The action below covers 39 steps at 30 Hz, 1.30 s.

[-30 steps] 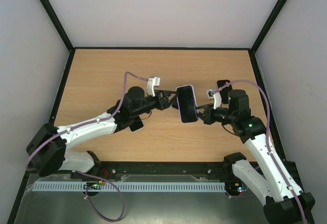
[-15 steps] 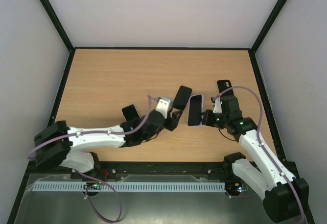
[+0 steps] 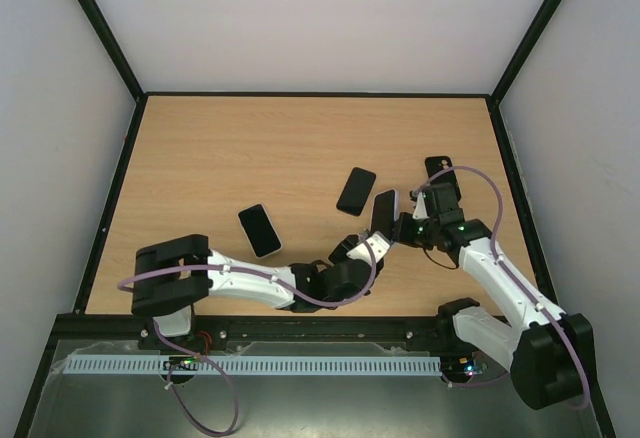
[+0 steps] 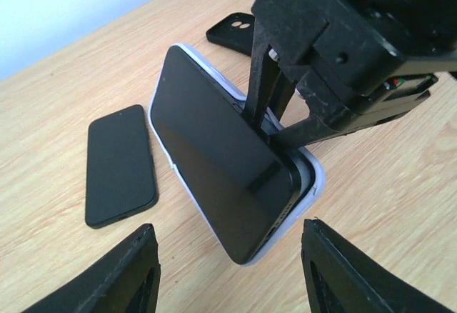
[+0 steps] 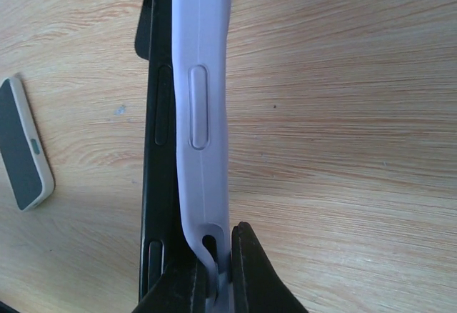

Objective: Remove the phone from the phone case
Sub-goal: Remove the phone case from the phone.

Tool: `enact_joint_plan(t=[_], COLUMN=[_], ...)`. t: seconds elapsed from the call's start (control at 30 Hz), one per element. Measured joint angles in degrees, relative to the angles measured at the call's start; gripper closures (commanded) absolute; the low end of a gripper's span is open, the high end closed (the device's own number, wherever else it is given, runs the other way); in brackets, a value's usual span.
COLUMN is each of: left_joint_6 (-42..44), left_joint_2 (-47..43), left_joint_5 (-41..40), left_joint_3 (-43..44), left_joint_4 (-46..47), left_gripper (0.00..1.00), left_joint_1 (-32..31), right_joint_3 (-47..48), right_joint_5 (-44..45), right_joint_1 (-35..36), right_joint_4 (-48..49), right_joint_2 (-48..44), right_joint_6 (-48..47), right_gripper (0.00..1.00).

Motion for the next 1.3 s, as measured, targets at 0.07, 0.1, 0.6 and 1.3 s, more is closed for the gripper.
enact_joint_plan(t=[0.07,0.1,0.6,1.3], left_joint_6=[1.9,2.6,10.2,15.7], left_joint_2=[1.4,1.9,7.9,18.1], left_joint_5=[-1.1,-1.6,-2.2,2.3], left_joint_3=[0.4,0.4,0.5,6.8], left_joint_4=[0.4,0.5,4.1,9.3], left_gripper=[0.46,0.46,0.50,0.67], left_joint_1=[-0.2,-0.3,0.3,3.2], right_joint_3=[0.0,0.0,0.0,1.0], right_joint_5=[0.2,0.2,2.6,2.1], right_joint_1=[0.0,0.0,0.0,-0.4], right_joint_4=[0.3,0.3,2.0,2.3], right_joint_2=[1.3,1.9,13.6,15.6], right_joint_6=[-0.1,-0.1,-2.1,-3.7], right_gripper=[0.98,0.98,0.98,0.98])
